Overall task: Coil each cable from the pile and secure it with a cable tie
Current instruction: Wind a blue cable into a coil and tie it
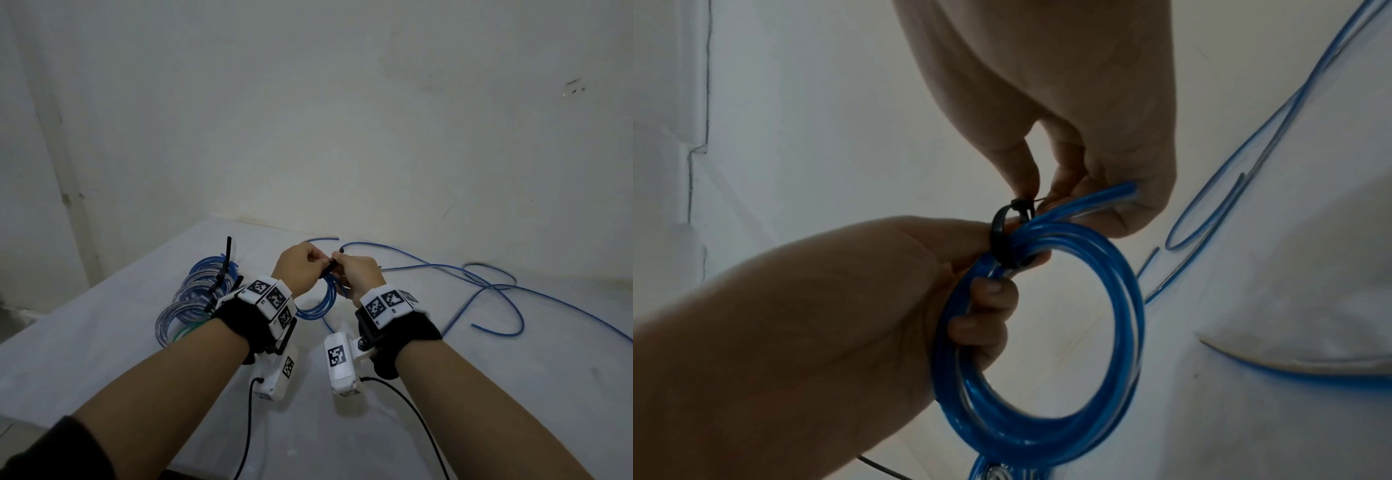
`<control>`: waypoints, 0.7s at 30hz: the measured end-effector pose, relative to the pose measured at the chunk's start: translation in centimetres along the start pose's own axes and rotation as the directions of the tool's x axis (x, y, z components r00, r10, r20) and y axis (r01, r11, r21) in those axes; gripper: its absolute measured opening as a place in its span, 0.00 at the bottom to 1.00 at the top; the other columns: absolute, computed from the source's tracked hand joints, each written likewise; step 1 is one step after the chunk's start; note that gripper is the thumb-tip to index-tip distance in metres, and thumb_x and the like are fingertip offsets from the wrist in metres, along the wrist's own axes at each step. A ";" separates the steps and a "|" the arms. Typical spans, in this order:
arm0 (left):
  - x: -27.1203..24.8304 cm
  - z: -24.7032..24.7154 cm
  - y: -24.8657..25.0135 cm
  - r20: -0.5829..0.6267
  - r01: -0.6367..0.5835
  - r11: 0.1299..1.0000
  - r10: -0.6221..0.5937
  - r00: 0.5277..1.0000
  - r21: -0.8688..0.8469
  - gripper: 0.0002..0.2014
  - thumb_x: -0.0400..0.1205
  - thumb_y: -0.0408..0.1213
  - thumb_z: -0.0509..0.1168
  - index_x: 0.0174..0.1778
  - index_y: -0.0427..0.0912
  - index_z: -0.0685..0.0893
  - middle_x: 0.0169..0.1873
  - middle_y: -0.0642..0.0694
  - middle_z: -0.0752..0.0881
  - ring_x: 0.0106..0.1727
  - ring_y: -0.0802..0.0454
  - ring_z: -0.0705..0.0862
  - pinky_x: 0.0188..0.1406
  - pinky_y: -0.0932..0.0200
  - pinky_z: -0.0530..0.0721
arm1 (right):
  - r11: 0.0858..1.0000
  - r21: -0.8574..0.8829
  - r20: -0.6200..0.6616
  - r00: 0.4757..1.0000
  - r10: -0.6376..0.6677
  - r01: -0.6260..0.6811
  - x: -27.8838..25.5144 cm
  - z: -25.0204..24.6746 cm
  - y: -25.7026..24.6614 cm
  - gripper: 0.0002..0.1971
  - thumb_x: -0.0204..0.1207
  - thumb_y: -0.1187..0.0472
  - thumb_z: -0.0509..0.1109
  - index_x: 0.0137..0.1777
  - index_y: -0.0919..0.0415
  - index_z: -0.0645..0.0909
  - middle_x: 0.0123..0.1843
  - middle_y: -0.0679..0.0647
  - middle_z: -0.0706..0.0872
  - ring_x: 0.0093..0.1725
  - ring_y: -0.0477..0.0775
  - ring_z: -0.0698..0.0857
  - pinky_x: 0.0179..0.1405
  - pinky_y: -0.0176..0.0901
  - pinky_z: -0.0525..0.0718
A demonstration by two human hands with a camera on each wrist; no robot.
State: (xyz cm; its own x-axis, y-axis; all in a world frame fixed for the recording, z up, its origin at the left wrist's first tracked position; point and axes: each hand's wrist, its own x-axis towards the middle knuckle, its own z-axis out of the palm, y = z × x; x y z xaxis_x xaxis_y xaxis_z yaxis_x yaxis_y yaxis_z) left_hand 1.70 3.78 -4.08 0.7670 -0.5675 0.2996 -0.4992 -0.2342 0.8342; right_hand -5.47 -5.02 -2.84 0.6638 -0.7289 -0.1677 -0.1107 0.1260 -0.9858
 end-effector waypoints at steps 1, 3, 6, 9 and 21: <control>0.0 0.0 0.0 0.013 -0.002 1.000 0.001 1.000 0.028 0.03 0.80 0.36 0.65 0.42 0.42 0.81 0.36 0.48 0.84 0.45 0.50 0.83 0.46 0.60 0.79 | 1.000 0.010 0.000 1.000 0.014 -0.014 0.0 0.0 0.1 0.09 0.78 0.64 0.67 0.37 0.68 0.79 0.28 0.59 0.80 0.24 0.52 0.78 0.26 0.39 0.75; 0.1 0.0 0.1 0.034 0.002 0.998 -0.004 0.999 0.056 0.04 0.79 0.35 0.65 0.39 0.42 0.82 0.34 0.50 0.83 0.44 0.51 0.82 0.46 0.59 0.78 | 0.999 0.031 -0.001 0.999 0.033 -0.033 0.2 -0.1 0.2 0.11 0.78 0.64 0.67 0.35 0.68 0.77 0.28 0.61 0.80 0.24 0.53 0.77 0.27 0.41 0.75; 0.1 0.0 0.1 0.061 -0.003 0.997 -0.002 0.998 0.074 0.05 0.80 0.35 0.65 0.38 0.41 0.82 0.31 0.54 0.81 0.42 0.53 0.80 0.40 0.64 0.75 | 0.999 0.026 -0.023 0.999 0.048 -0.047 0.5 0.0 0.3 0.13 0.78 0.66 0.67 0.32 0.68 0.77 0.28 0.60 0.79 0.25 0.54 0.76 0.31 0.46 0.77; 0.2 0.2 -0.1 0.085 -0.025 0.996 0.018 0.996 0.089 0.06 0.80 0.37 0.65 0.38 0.42 0.83 0.31 0.56 0.81 0.40 0.55 0.79 0.35 0.70 0.73 | 0.999 -0.012 -0.050 0.998 0.046 -0.046 0.8 -0.3 0.1 0.14 0.78 0.67 0.66 0.30 0.66 0.75 0.26 0.58 0.76 0.25 0.53 0.74 0.33 0.48 0.77; -0.1 0.2 0.8 0.166 -0.100 0.991 0.085 0.982 0.087 0.08 0.82 0.35 0.62 0.41 0.39 0.84 0.34 0.51 0.83 0.37 0.58 0.78 0.36 0.67 0.73 | 1.000 0.009 -0.077 0.997 0.015 -0.014 2.1 -1.1 -0.3 0.16 0.78 0.68 0.67 0.27 0.67 0.74 0.20 0.58 0.76 0.23 0.53 0.74 0.24 0.41 0.74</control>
State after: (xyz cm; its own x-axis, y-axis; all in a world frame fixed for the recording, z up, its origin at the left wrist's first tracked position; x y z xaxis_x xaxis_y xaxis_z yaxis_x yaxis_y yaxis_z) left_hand 1.13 3.48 -3.58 0.6442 -0.7083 0.2886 -0.6068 -0.2435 0.7567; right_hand -4.84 -7.33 -2.86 0.6034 -0.7764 -0.1819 -0.1137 0.1420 -0.9833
